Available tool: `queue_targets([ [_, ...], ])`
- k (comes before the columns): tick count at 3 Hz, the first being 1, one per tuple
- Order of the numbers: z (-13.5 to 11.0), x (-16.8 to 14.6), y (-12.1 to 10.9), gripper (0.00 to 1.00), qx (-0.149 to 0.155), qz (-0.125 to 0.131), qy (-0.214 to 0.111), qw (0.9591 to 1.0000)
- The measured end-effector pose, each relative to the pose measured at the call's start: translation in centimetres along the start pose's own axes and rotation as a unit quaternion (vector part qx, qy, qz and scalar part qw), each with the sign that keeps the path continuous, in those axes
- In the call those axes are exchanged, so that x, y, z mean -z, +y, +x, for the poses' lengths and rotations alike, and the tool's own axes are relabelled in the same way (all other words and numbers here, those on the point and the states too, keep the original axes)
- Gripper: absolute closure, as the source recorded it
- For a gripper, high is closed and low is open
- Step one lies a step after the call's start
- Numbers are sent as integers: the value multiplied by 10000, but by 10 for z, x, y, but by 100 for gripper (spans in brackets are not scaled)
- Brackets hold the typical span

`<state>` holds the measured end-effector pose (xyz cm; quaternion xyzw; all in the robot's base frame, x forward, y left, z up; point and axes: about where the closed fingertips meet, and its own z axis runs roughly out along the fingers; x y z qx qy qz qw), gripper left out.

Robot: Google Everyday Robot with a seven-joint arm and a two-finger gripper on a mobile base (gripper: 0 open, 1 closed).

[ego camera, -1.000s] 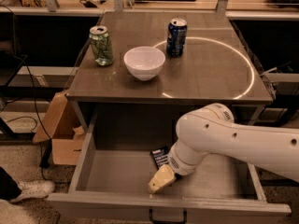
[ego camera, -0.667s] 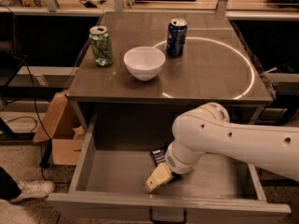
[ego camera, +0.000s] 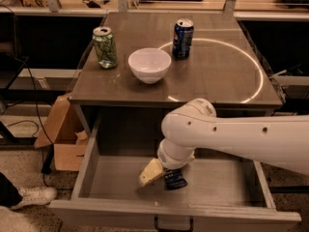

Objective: Pick rxbar blueberry from top drawer and place on counter

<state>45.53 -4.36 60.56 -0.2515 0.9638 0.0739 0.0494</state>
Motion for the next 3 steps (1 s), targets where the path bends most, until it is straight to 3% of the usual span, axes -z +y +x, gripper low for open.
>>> queue_targets([
  [2, 20, -13, -35, 2, -414, -37, 84, 9991],
  [3, 20, -13, -35, 25, -414, -37, 84, 9991],
])
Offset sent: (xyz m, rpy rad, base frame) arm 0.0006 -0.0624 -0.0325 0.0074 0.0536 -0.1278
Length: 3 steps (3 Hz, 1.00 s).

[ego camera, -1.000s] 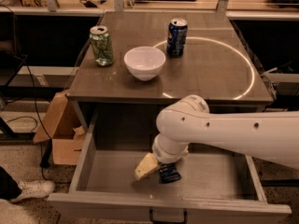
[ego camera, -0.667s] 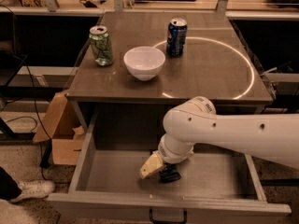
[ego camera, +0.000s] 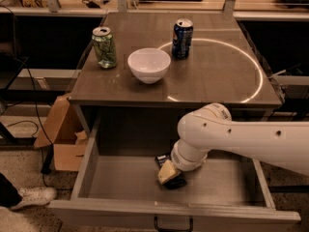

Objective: Pick rxbar blueberry from top drawer and place on counter

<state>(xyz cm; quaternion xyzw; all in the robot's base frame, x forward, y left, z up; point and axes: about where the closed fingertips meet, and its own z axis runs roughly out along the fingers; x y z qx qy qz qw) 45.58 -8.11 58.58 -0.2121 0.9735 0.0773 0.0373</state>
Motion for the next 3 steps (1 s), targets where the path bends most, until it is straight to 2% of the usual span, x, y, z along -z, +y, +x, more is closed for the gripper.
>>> queue_targets([
  [2, 0, 0, 0, 71, 0, 0, 0, 10000],
  [3, 0, 0, 0, 100, 0, 0, 0, 10000],
])
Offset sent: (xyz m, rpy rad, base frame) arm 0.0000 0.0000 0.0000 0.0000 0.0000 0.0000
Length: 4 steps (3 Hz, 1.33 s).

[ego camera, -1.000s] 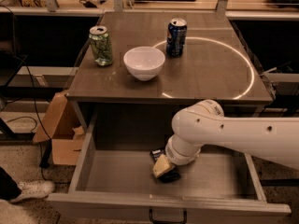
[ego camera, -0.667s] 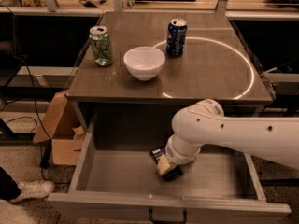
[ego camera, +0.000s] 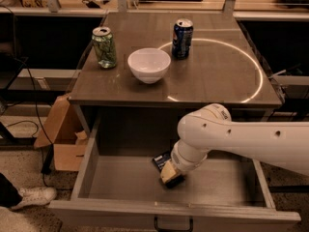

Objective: Pick rxbar blueberry from top drawer and place on counter

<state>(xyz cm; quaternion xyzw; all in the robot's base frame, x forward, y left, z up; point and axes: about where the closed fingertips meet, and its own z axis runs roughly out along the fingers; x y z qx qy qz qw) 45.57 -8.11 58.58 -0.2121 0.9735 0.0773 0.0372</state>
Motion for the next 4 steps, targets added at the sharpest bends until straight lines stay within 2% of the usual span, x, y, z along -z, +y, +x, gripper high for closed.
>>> queue_targets([
  [2, 0, 2, 0, 100, 0, 0, 0, 10000],
  [4, -1, 81, 15, 100, 470, 1, -585, 9972],
])
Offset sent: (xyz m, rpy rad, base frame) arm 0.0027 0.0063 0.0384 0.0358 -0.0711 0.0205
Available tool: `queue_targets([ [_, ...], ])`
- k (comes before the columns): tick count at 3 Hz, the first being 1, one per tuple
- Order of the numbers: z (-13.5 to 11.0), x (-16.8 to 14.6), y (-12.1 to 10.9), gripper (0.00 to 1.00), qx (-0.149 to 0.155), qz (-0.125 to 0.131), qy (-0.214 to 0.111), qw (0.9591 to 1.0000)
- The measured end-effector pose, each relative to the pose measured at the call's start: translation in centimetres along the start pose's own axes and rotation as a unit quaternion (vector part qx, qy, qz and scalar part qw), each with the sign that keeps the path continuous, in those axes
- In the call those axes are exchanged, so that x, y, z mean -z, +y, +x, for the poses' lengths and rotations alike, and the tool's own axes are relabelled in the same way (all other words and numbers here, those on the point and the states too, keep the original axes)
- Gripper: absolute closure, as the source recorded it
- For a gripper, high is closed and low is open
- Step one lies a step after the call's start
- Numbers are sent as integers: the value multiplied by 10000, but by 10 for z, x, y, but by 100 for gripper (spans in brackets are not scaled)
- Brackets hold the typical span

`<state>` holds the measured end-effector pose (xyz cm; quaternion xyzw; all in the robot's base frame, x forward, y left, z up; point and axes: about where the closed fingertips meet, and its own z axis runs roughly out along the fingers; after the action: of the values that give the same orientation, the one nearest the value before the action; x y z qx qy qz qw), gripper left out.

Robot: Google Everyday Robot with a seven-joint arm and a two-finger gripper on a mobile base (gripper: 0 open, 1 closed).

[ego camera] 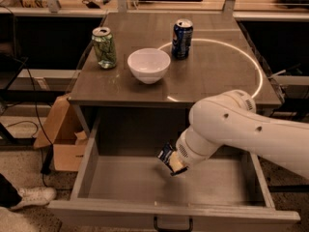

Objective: Pick rxbar blueberry from top drawer and place on counter

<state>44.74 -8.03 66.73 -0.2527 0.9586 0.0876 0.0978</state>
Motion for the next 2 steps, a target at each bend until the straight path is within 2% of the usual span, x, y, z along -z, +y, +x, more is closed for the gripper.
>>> queue_targets([
  [1, 9, 41, 6, 100, 320, -140, -219, 9992],
  [2, 7, 48, 4, 100, 342, -122, -201, 9991],
])
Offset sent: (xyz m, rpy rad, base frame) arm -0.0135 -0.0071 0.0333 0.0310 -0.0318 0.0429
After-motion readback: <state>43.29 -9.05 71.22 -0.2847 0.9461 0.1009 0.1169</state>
